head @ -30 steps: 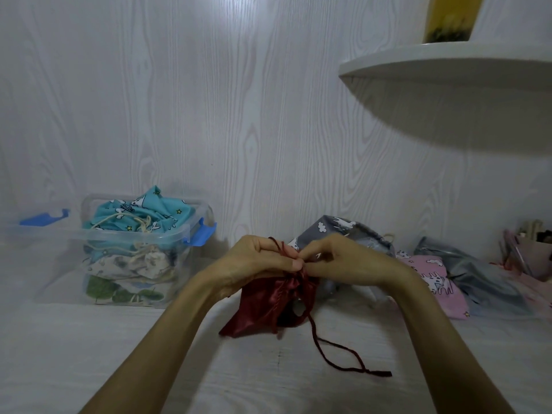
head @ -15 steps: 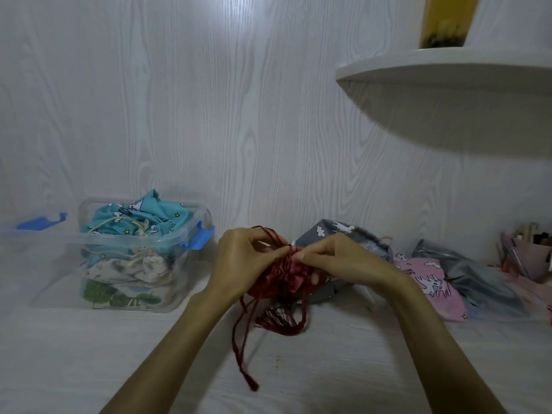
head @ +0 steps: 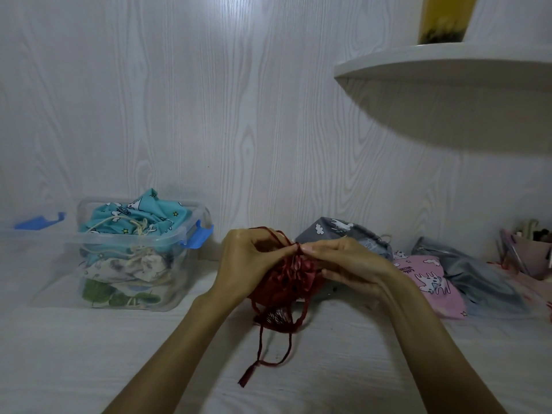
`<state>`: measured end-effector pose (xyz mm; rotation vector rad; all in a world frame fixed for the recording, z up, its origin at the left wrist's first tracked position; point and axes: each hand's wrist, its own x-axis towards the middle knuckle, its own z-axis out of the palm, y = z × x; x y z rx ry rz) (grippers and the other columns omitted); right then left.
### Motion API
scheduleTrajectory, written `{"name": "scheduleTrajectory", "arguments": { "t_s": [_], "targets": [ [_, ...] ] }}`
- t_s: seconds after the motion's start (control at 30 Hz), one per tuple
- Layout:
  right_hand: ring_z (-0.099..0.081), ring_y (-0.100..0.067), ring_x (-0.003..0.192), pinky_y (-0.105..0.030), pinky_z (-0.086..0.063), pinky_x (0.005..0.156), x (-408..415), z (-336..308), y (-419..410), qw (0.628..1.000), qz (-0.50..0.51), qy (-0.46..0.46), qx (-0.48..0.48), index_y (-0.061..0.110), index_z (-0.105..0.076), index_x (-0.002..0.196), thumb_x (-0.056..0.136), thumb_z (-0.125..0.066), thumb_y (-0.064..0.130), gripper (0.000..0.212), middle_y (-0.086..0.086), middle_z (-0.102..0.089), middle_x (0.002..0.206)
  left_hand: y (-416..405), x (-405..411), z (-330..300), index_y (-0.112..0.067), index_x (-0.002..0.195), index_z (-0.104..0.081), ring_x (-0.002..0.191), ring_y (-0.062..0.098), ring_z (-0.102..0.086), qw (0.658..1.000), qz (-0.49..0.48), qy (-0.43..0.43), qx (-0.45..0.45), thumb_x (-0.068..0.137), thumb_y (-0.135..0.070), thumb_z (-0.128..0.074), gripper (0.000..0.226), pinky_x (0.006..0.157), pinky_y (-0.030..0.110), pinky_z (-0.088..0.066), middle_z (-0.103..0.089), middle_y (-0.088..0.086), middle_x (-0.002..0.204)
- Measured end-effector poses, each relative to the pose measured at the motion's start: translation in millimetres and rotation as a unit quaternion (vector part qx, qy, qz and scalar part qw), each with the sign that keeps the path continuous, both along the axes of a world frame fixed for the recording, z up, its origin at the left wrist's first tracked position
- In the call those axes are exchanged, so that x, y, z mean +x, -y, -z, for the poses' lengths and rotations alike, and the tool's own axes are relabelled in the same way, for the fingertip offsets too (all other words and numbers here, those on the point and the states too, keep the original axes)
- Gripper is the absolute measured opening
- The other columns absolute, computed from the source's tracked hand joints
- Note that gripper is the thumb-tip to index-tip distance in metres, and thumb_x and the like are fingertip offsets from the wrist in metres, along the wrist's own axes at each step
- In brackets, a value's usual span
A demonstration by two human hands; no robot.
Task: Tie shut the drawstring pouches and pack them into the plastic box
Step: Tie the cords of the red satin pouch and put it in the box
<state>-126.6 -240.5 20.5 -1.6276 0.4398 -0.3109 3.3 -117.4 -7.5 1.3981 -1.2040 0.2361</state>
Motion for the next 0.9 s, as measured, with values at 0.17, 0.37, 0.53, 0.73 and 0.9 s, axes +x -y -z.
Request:
{"name": "scheduleTrajectory", "arguments": {
  "t_s": [0.17, 0.37, 0.53, 0.73, 0.9],
  "targets": [
    [-0.068, -0.004, 0.074, -0.014, -0.052, 0.064, -13.1, -8.1, 10.2, 0.99, 0.049, -0.006, -0.134, 0.015, -0.076, 0.087, 0.074, -0.075, 0.023, 0.016, 0.0, -0.075, 0.081, -7.0, 7.0, -7.8, -0.009, 0.081, -0.077, 0.073, 0.008, -0.072, 0.991, 0.073, -0.1, 0.059, 0.071, -0.018, -0.079, 0.014, 0.069, 0.013, -0.053, -0.075, -0.002, 0.075],
    [-0.06, 0.001, 0.062, -0.005, -0.041, 0.057, -22.7, -25.2, 11.9, 0.901, 0.076, -0.053, -0.423, 0.021, -0.069, 0.076, 0.086, -0.067, 0.024, 0.011, 0.011, -0.067, 0.069, -4.6, 19.6, -11.5, -0.011, 0.073, -0.074, 0.067, 0.004, -0.068, 0.982, 0.027, -0.142, 0.119, 0.071, -0.023, -0.079, 0.014, 0.067, 0.009, -0.051, -0.073, 0.0, 0.07],
    [-0.053, -0.005, 0.064, -0.023, -0.041, 0.064, -8.8, -14.0, 1.0, 0.833, 0.059, -0.169, -0.524, 0.019, -0.061, 0.07, 0.091, -0.056, 0.02, 0.022, 0.013, -0.057, 0.065, -0.5, 23.9, -3.8, -0.005, 0.065, -0.073, 0.072, 0.011, -0.071, 0.965, -0.015, -0.135, 0.223, 0.07, -0.023, -0.082, 0.02, 0.074, 0.021, -0.056, -0.072, 0.0, 0.066],
    [-0.045, -0.007, 0.059, -0.018, -0.034, 0.06, 3.4, -14.7, -8.6, 0.986, -0.035, 0.01, -0.16, 0.023, -0.068, 0.079, 0.092, -0.056, 0.025, 0.018, 0.005, -0.055, 0.062, -1.9, 23.7, -5.4, 0.004, 0.074, -0.072, 0.049, -0.001, -0.056, 0.961, -0.02, -0.147, 0.233, 0.078, -0.013, -0.075, 0.018, 0.055, 0.02, -0.048, -0.068, -0.014, 0.057],
    [-0.045, -0.01, 0.065, -0.023, -0.033, 0.064, 0.3, -8.4, 0.3, 0.981, 0.023, -0.074, -0.177, 0.016, -0.066, 0.074, 0.089, -0.06, 0.026, 0.02, 0.002, -0.054, 0.065, -7.0, 38.4, -4.2, -0.017, 0.062, -0.073, 0.062, 0.004, -0.063, 0.962, -0.084, -0.125, 0.226, 0.071, -0.027, -0.081, 0.016, 0.078, 0.037, -0.058, -0.069, -0.014, 0.06]
  ]
}}
